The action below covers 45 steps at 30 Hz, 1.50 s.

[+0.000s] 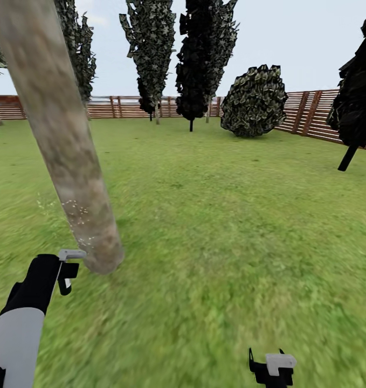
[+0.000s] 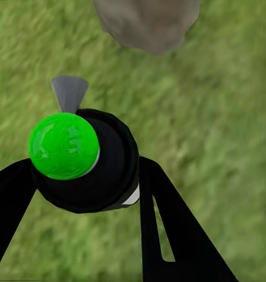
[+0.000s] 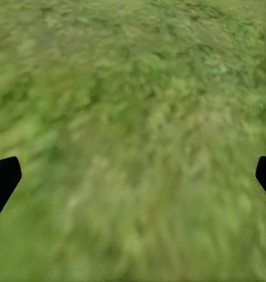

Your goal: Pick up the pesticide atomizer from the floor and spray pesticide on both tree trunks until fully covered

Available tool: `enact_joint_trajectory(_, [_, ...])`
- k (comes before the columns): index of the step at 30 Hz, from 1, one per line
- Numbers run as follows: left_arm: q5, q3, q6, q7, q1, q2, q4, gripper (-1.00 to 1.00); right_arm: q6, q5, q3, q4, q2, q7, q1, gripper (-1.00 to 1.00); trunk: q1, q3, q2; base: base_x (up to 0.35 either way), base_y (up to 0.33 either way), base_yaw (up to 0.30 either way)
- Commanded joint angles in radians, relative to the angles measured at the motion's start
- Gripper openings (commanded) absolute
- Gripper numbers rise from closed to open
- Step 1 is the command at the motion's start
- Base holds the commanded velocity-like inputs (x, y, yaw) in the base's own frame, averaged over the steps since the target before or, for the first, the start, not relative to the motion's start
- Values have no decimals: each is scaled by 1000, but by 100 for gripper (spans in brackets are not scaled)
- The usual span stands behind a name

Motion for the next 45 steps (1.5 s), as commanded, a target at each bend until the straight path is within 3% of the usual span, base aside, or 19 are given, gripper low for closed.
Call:
enact_joint_trajectory(1, [2, 0, 0, 0, 0, 2, -1, -100, 0, 0, 0, 0, 0, 0, 0, 100, 0, 0, 0, 13, -271, 0])
enact_joint_trajectory(6, [1, 1, 1, 5, 0, 7, -4, -100, 0, 0, 0, 0, 0, 0, 0, 100, 0, 0, 0, 60, -270, 115])
enact_joint_trajectory(10, [2, 3, 0, 46, 0, 2, -4, -100, 0, 0, 0, 0, 0, 0, 0, 100, 0, 0, 0, 166, -232, 272])
enact_joint_trajectory(23, [2, 1, 0, 52, 0, 0, -2, -100, 0, 0, 0, 0, -1, 0, 0, 100, 0, 0, 0, 283, -142, 129])
enact_joint_trajectory(29, [-2, 54, -2, 51, 1, 9, 0, -100, 0, 0, 0, 0, -2, 0, 0, 100, 0, 0, 0, 282, -150, 0])
enact_joint_trajectory(39, [-1, 52, -6, 52, 2, -3, 15, -100, 0, 0, 0, 0, 0, 0, 0, 100, 0, 0, 0, 278, -164, 143])
enact_joint_trajectory(45, [-3, 57, -8, 51, 25, 9, 25, -100, 0, 0, 0, 0, 0, 0, 0, 100, 0, 0, 0, 287, -82, 99])
